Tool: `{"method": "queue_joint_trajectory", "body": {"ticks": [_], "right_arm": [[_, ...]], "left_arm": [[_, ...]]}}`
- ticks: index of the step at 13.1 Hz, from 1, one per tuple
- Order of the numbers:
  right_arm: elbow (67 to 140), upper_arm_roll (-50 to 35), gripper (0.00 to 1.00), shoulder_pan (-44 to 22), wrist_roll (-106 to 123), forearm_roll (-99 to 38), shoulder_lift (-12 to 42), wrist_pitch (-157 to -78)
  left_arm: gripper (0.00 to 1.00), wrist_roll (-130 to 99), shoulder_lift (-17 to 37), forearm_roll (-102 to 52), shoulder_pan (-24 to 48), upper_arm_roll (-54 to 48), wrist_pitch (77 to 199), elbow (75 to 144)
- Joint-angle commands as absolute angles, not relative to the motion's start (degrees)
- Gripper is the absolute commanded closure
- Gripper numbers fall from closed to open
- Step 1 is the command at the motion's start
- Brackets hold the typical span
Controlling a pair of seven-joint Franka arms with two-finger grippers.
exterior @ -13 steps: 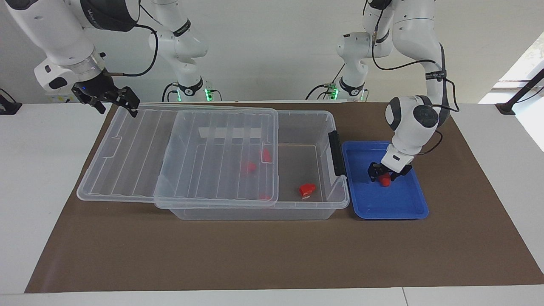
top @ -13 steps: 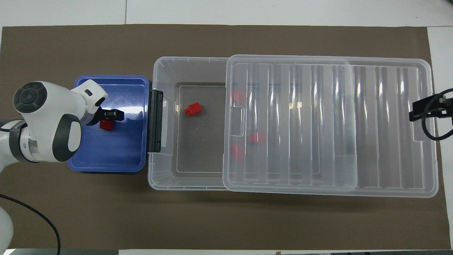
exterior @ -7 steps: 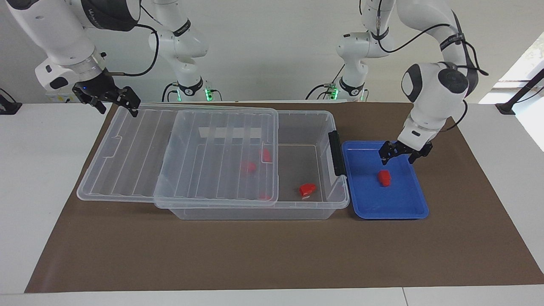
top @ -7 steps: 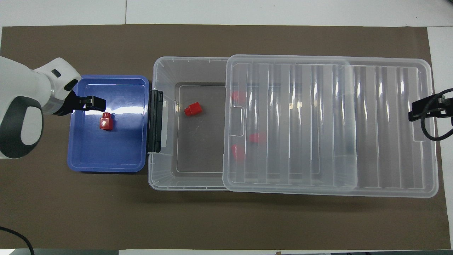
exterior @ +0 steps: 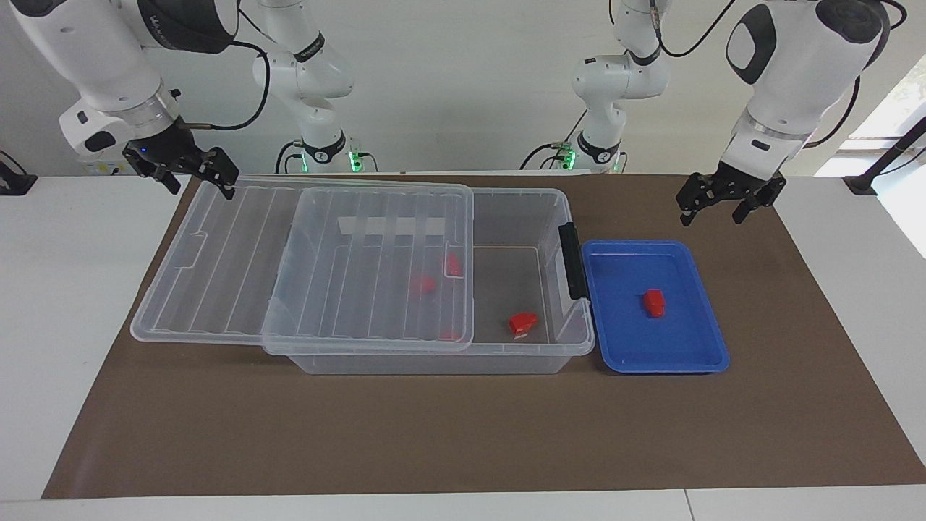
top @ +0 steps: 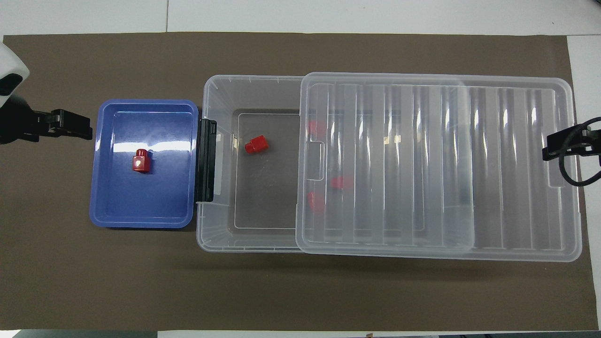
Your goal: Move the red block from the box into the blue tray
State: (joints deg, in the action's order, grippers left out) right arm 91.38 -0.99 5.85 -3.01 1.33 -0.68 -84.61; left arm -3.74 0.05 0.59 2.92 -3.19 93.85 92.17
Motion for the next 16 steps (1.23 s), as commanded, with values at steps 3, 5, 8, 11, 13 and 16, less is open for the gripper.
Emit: {"method": "queue_joint_trajectory", "body": {"ticks": [3, 5, 8, 11, 13, 16], "right_arm": [[97.26, -1.23, 0.00, 7.20, -0.73, 1.66, -3.33, -91.36], [101.75, -1.14, 0.00, 11.75, 11.54, 1.67, -4.65, -97.00], [107.74, -0.97, 1.00, 17.48, 18.88, 1.67, -6.15, -101.59], [112.75, -0.88, 1.00, 19.95, 19.86, 1.58, -5.45, -109.40], [112.85, -0.88, 1.00, 22.22, 21.08, 1.58, -3.52, -110.92], [112.94, -0.79, 1.00, 23.03, 22.24, 1.58, -2.11, -112.50]], "left_arm": [[0.00, -3.25, -1.66, -0.09, 2.28, -3.60, 91.14, 92.89], [0.00, -3.25, -1.76, -0.09, 2.37, -3.60, 91.23, 92.90], [0.00, -3.34, -1.67, -0.09, 2.02, -3.60, 91.49, 92.90], [0.00, -3.34, -1.67, 0.00, 2.02, -3.60, 91.50, 92.90], [0.00, -3.34, -1.67, 0.00, 2.02, -3.60, 91.49, 92.90], [0.00, -3.34, -1.67, 0.00, 2.02, -3.60, 91.49, 92.90]]}}
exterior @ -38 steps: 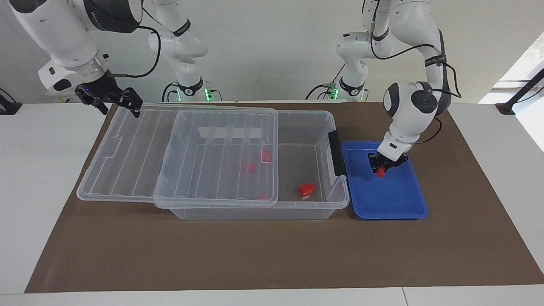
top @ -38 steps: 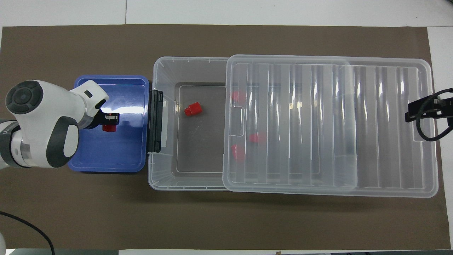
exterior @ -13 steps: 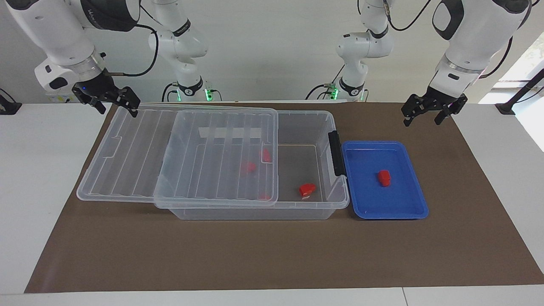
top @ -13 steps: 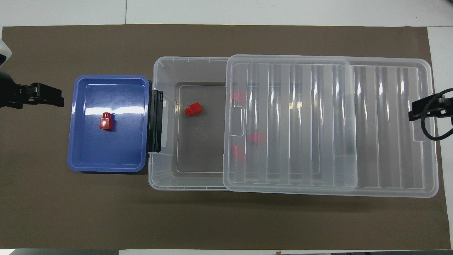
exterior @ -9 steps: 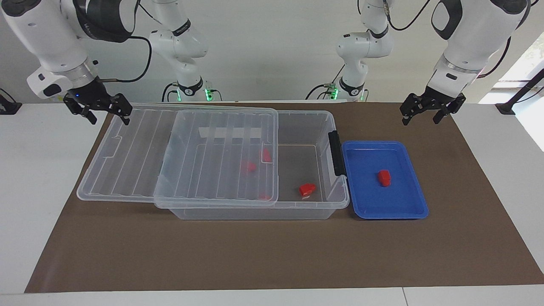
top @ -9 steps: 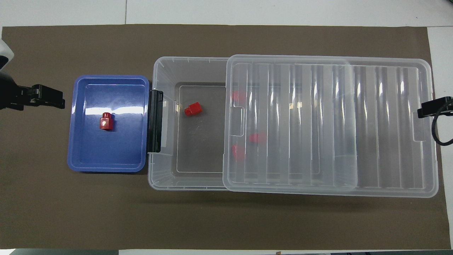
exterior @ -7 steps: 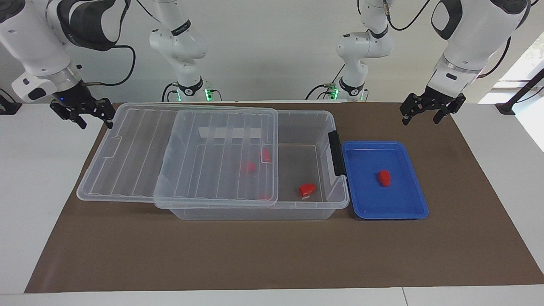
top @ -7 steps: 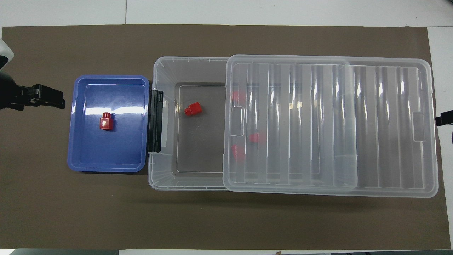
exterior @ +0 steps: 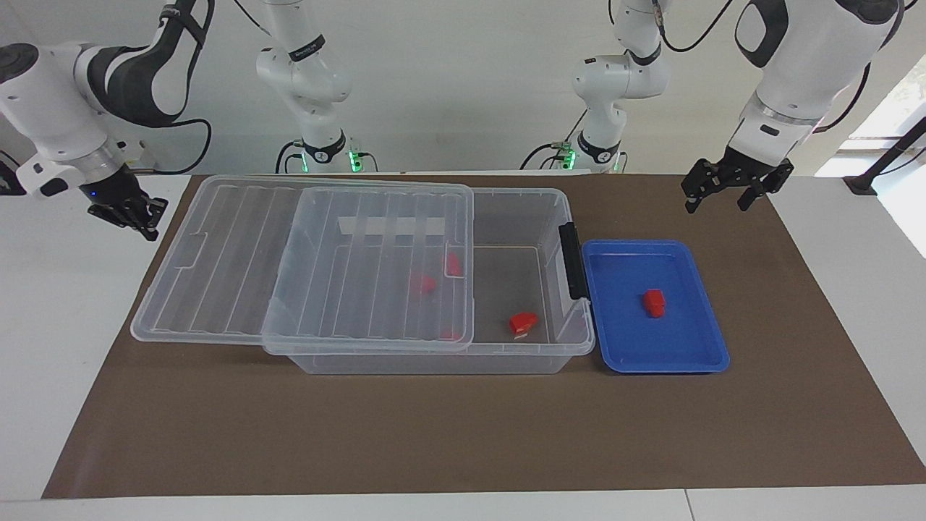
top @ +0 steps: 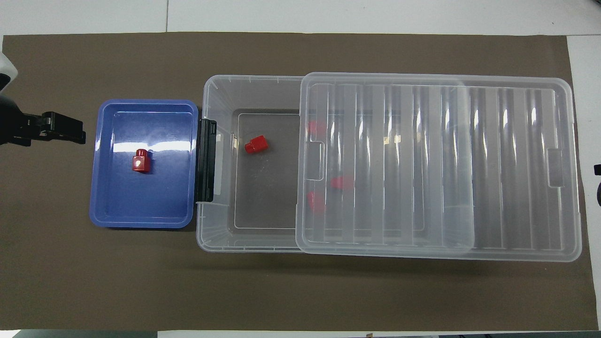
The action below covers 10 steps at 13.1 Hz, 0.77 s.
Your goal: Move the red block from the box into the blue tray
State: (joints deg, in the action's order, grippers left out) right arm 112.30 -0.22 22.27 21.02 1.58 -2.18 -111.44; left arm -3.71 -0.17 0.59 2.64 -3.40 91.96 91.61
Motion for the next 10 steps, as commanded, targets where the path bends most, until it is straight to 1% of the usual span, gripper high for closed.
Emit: {"method": "queue_joint_trajectory", "body": {"ticks": [1, 7, 10], "right_arm": [[113.11, -0.79, 1.00, 22.94, 21.80, 1.58, -2.11, -112.50], [116.10, -0.97, 1.00, 21.53, 18.02, 1.50, -2.72, -113.11], [116.37, -1.32, 1.00, 20.92, 17.84, 1.41, -2.81, -113.20]], "left_arm": [[0.00, -3.34, -1.67, 0.00, 2.02, -3.60, 91.49, 92.90], [0.00, -3.34, -1.67, -0.09, 2.02, -3.60, 91.49, 92.90], [0.00, -3.34, -1.67, 0.00, 2.02, -3.60, 91.49, 92.90]]}}
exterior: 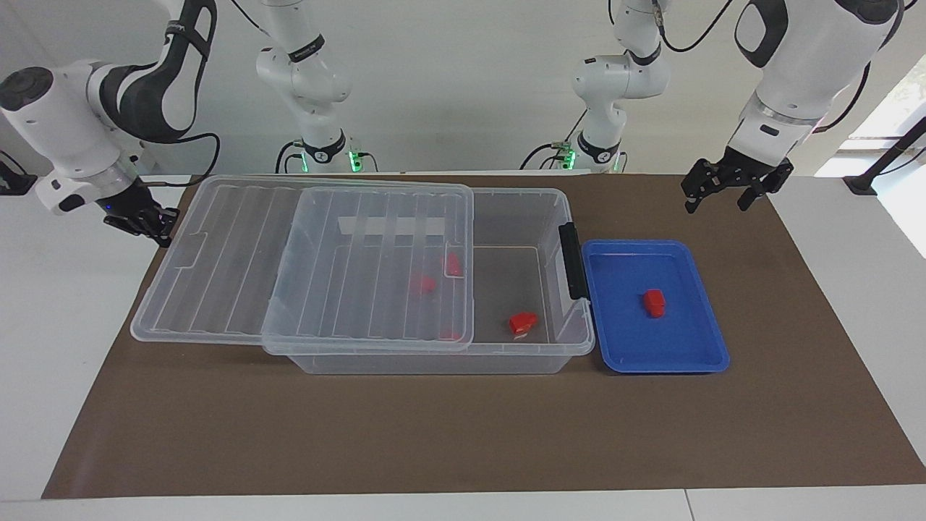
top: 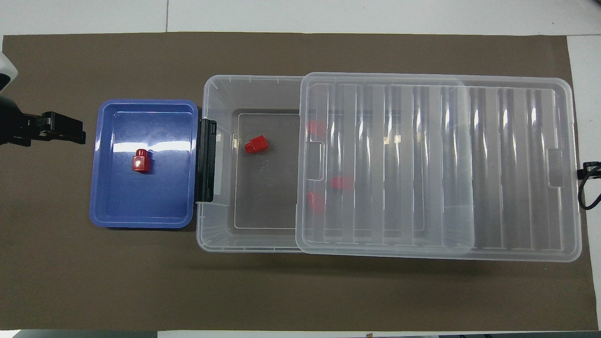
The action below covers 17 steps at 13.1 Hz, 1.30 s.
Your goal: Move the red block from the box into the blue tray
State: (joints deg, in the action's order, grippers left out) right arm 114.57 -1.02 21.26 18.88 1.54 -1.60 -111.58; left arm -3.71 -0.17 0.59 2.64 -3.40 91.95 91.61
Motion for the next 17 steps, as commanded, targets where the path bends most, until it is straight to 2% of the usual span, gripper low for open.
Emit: {"method": "queue_joint_trajectory", "body": {"ticks": [1, 4, 17], "right_arm": [[116.37, -1.32, 1.00, 20.48, 17.84, 1.41, -2.81, -113.20], [116.45, -1.58, 1.00, 20.30, 16.45, 0.79, -2.81, -113.20], [116.72, -1.67, 1.00, 11.34, 6.17, 0.62, -2.64, -113.29]], "left_arm": [[0.00, -3.34, -1.67, 0.00, 2.02, -3.60, 91.49, 92.90], [0.00, -3.34, -1.67, 0.00, 2.02, -3.52, 91.49, 92.90], [0.00, -3.34, -1.67, 0.00, 2.02, -3.52, 91.49, 92.90]]}}
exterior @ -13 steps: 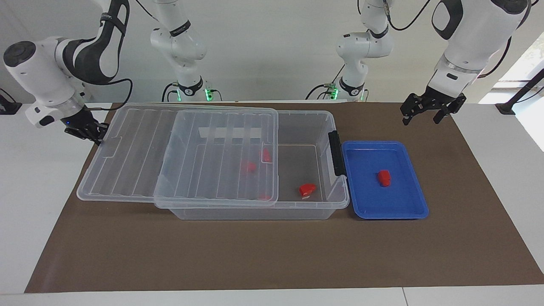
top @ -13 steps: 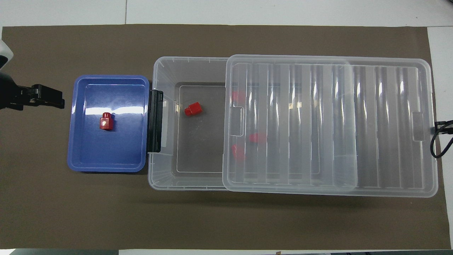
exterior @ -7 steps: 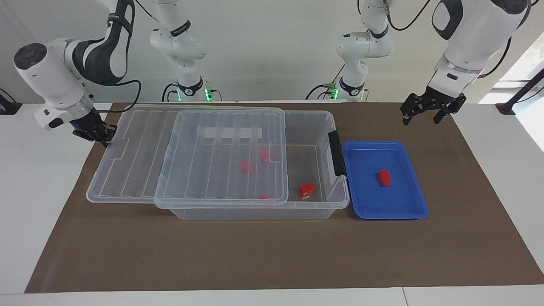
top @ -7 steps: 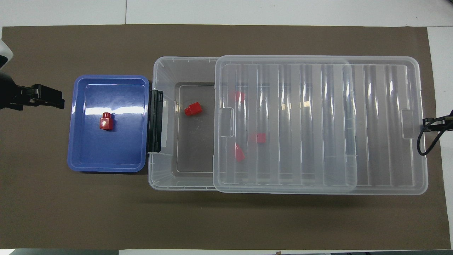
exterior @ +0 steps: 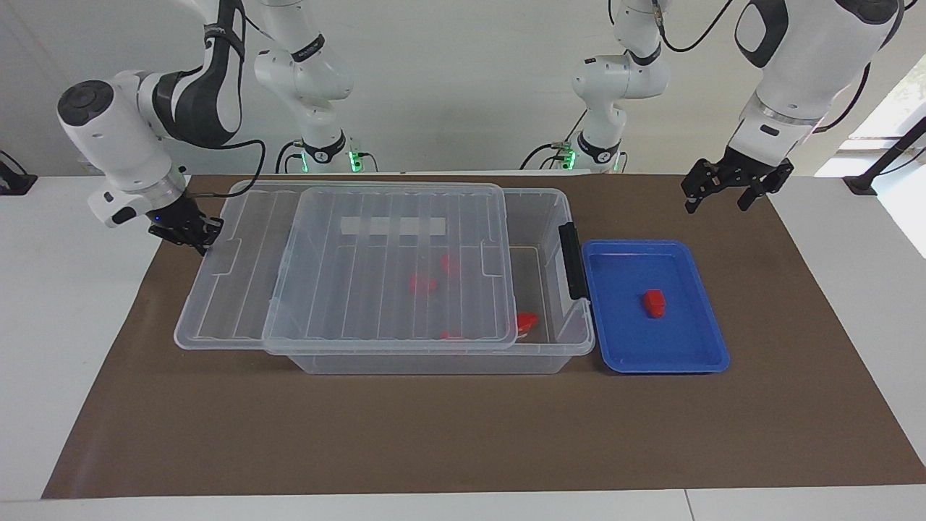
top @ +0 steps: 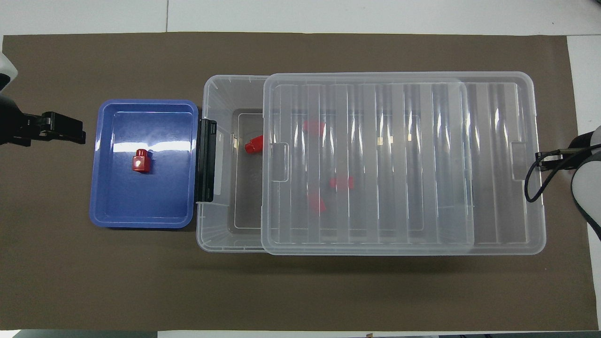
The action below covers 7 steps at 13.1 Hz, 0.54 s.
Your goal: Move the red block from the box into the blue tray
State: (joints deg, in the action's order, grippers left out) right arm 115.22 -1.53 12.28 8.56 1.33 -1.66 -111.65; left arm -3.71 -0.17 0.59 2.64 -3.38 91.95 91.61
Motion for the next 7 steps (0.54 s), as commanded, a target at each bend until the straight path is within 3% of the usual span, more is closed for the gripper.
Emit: {"method": "queue_joint_trajectory", "body": {"ticks": [1, 7], "right_arm": [[116.72, -1.67, 1.00, 10.12, 5.20, 0.62, -2.64, -113.29], [117.86, -1.67, 1.00, 8.35, 4.66, -0.44, -2.37, -115.48]], "left_arm": [[0.00, -3.34, -1.67, -0.09, 2.02, -3.52, 91.49, 92.90], [0.00, -3.34, -1.67, 0.00, 2.02, -3.52, 91.49, 92.90]]}}
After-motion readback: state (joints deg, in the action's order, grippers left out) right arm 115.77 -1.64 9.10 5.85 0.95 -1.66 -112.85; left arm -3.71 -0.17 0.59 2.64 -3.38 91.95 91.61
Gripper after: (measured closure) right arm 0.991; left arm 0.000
